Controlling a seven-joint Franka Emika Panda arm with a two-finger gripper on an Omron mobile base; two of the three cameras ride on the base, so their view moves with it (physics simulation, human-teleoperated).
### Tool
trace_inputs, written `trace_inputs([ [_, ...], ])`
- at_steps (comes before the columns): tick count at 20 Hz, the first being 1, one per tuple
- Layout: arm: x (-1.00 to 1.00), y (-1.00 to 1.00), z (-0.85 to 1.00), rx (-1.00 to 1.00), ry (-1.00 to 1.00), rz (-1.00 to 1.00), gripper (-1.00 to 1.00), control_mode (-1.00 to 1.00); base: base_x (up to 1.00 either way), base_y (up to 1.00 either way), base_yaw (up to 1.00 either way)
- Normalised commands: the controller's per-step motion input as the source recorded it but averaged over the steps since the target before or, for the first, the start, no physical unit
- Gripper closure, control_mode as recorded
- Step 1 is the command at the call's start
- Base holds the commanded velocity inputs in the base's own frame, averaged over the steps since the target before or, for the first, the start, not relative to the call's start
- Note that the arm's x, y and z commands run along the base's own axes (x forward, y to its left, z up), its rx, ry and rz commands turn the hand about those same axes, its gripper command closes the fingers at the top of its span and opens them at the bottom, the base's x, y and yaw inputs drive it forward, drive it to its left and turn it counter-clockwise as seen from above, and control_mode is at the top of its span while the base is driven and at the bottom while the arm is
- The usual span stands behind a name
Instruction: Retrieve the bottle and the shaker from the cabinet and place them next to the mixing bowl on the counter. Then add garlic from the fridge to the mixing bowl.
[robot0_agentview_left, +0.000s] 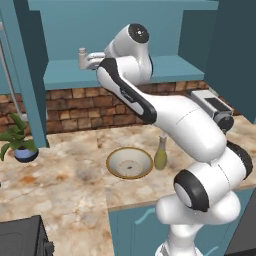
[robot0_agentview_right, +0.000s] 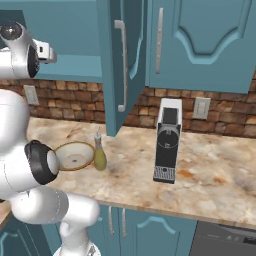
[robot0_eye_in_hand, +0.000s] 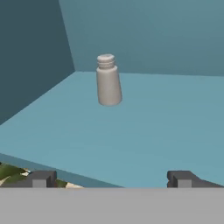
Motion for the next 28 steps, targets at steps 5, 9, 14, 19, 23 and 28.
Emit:
trace_inputs([
  [5, 0.31, 0.30, 0.00, 0.00, 0.05, 0.00, -1.00, -1.00, 0.00, 0.00, 0.00],
  [9, 0.37, 0.26, -0.01, 0.00, 0.00, 0.00, -1.00, -1.00, 0.00, 0.00, 0.00],
  [14, 0.30, 0.06, -0.05, -0.01, 0.00, 0.00, -1.00, -1.00, 0.00, 0.00, 0.00],
  [19, 0.32, 0.01, -0.10, -0.01, 0.00, 0.00, -1.00, -1.00, 0.00, 0.00, 0.00],
  [23, 0.31, 0.05, -0.27, 0.00, 0.00, 0.00, -1.00, -1.00, 0.00, 0.00, 0.00],
  [28, 0.35, 0.13, -0.07, 0.00, 0.00, 0.00, -1.00, -1.00, 0.00, 0.00, 0.00],
])
